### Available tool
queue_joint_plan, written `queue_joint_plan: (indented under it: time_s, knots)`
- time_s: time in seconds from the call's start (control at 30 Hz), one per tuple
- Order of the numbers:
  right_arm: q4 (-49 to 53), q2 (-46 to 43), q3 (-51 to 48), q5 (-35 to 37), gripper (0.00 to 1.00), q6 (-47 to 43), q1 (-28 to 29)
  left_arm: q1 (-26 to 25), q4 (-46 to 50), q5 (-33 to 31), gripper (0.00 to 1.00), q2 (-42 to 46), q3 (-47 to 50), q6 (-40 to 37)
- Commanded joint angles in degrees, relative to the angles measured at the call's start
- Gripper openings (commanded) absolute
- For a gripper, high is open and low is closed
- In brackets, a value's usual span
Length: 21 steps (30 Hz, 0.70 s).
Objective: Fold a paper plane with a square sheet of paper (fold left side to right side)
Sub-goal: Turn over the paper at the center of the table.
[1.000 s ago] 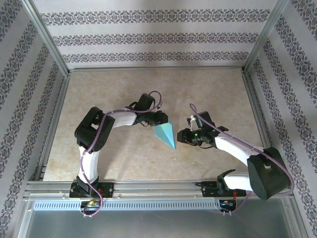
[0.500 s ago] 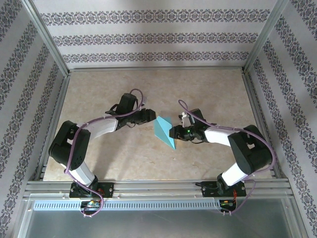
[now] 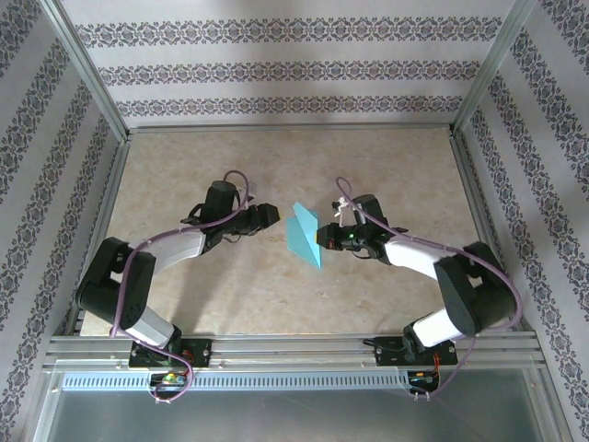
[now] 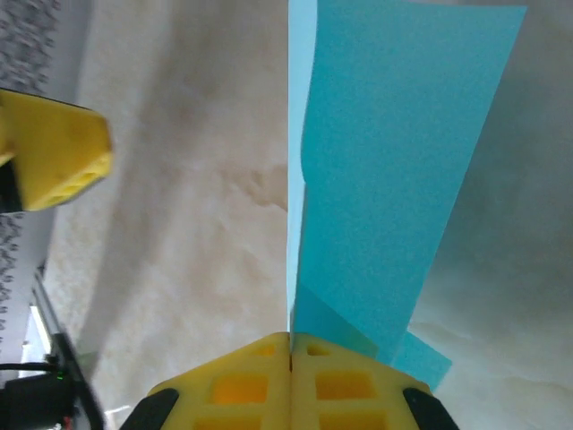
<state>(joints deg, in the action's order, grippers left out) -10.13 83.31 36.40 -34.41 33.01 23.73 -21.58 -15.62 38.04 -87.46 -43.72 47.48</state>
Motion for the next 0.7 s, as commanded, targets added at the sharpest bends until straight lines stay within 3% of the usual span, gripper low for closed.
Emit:
queue_joint_plan:
  time_s: [0.0,0.1,0.3,0.67]
  knots:
    - [-1.92,-7.02,-0.19,-1.75,0.0,0.66,-1.67,1.72,-11.73,5.03,0.56,4.56,1.59,3.25]
    - [-4.53,-13.24,0.07,-2.9,0.0,3.06,-2.96,1.93,-16.43,8.92,0.6,6.87,1.29,4.64]
    - [-10.63,-19.96,2.1,-6.18,0.0,9.36,-3.3,1.74,-31.51,14.27,0.58,6.88,0.04,13.52]
    - [-13.31,-18.81,4.97,-7.86,0.0,11.86,1.06,-1.57,-31.99,15.84,0.53,4.17,-5.13,13.89]
